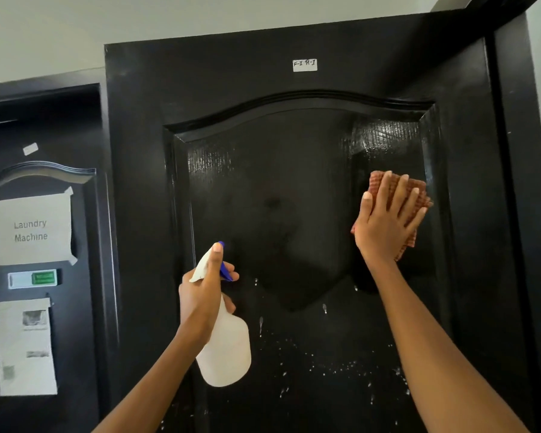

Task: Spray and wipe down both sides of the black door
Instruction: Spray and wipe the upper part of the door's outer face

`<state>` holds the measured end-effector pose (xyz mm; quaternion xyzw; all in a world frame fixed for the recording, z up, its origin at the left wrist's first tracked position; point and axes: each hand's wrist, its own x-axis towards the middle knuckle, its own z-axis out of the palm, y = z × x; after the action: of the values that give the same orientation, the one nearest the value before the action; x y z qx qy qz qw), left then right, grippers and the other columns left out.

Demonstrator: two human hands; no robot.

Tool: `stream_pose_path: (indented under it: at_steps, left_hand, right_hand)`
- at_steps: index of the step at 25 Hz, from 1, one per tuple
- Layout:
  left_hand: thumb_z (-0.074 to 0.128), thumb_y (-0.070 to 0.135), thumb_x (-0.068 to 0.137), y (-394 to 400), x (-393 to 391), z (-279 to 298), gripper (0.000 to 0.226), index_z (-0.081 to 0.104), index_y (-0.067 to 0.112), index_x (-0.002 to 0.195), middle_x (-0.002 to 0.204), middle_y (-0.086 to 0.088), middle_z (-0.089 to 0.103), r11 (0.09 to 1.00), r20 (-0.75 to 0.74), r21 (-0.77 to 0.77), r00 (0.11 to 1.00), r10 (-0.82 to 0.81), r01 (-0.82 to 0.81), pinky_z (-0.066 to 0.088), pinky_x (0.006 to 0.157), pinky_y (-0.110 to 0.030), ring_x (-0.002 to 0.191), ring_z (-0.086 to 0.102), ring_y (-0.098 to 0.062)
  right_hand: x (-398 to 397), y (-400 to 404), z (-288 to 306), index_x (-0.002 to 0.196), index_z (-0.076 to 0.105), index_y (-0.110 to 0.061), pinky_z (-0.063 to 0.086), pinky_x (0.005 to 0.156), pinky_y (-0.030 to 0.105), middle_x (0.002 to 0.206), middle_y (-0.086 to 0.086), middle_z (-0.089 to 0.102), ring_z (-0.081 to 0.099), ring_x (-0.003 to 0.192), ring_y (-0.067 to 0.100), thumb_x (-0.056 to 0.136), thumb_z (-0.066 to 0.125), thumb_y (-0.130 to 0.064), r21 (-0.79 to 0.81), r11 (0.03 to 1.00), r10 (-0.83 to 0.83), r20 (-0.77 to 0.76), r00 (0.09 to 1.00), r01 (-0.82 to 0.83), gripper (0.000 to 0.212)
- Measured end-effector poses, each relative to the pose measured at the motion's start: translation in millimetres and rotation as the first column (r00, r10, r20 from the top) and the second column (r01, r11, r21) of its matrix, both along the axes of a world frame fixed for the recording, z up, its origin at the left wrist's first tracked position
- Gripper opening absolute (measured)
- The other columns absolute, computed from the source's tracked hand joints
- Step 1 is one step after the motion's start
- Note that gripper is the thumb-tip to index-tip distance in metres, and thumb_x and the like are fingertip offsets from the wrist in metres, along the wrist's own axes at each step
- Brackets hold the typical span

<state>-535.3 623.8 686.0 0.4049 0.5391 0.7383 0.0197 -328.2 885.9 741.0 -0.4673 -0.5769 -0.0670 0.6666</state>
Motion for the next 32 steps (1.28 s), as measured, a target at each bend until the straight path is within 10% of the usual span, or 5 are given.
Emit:
stream_pose_path:
  at_steps: [7, 15, 26, 29, 32]
  left_hand:
    - [0.049, 0.06, 0.095, -23.2, -39.2, -15.8, 0.054, 0.069, 0.011, 0.087, 0.087, -0.007, 0.075, 0.999, 0.034, 0.033, 0.999, 0.041, -0.042, 0.051, 0.047, -0.03, 0.045, 0.058, -0.021]
    - [0.046, 0.06, 0.094, -35.7, -38.1, -60.0, 0.056, 0.069, 0.009, 0.095, 0.089, 0.002, 0.072, 0.997, 0.058, -0.057, 0.997, 0.048, -0.045, 0.049, 0.047, -0.018, 0.05, 0.062, -0.009]
    - [0.046, 0.064, 0.087, -52.7, -42.6, -82.1, 0.06, 0.069, 0.009, 0.09, 0.092, -0.004, 0.075, 0.998, 0.057, -0.057, 0.998, -0.031, 0.035, 0.051, 0.044, -0.025, 0.045, 0.06, -0.018]
    - [0.046, 0.065, 0.088, -57.4, -44.6, -89.1, 0.06, 0.07, 0.01, 0.09, 0.091, -0.003, 0.075, 0.996, 0.064, -0.082, 0.998, -0.025, 0.03, 0.051, 0.045, -0.025, 0.044, 0.059, -0.019]
    - [0.045, 0.065, 0.089, -54.6, -34.0, -98.1, 0.059, 0.07, 0.012, 0.092, 0.091, -0.003, 0.075, 0.992, 0.07, -0.116, 0.997, -0.042, 0.05, 0.051, 0.045, -0.024, 0.044, 0.059, -0.02]
  right_hand:
    - [-144.1, -96.8, -52.0, 0.166, 0.004, -0.025, 0.003, 0.125, 0.064, 0.173, 0.008, -0.003, -0.002, 0.159, 0.035, 0.11, 0.022, -0.051, 0.233, 0.961, 0.039, 0.407, 0.912, -0.145, 0.064]
    - [-144.1, -102.2, -213.8, 0.166, 0.013, -0.029, 0.005, 0.128, 0.05, 0.174, 0.002, 0.004, 0.002, 0.16, 0.026, 0.109, 0.035, -0.052, 0.377, 0.808, -0.225, 0.908, 0.355, -0.452, 0.065]
    - [-54.5, -58.9, -123.2, 0.166, 0.001, -0.025, 0.009, 0.123, 0.066, 0.173, 0.008, -0.001, -0.001, 0.159, 0.034, 0.108, 0.011, -0.056, -0.191, 0.981, 0.014, -0.114, 0.993, -0.036, 0.066]
    - [-113.0, -91.1, -171.7, 0.166, 0.003, -0.025, 0.006, 0.124, 0.066, 0.173, 0.008, -0.006, -0.002, 0.159, 0.035, 0.109, 0.023, -0.054, -0.019, 0.998, 0.055, 0.248, 0.967, -0.052, 0.067]
    - [-120.3, -103.3, -237.1, 0.166, 0.0, -0.03, 0.009, 0.125, 0.064, 0.173, 0.003, -0.011, -0.009, 0.159, 0.03, 0.109, 0.03, -0.055, 0.141, 0.941, 0.036, 0.861, 0.508, -0.306, 0.069]
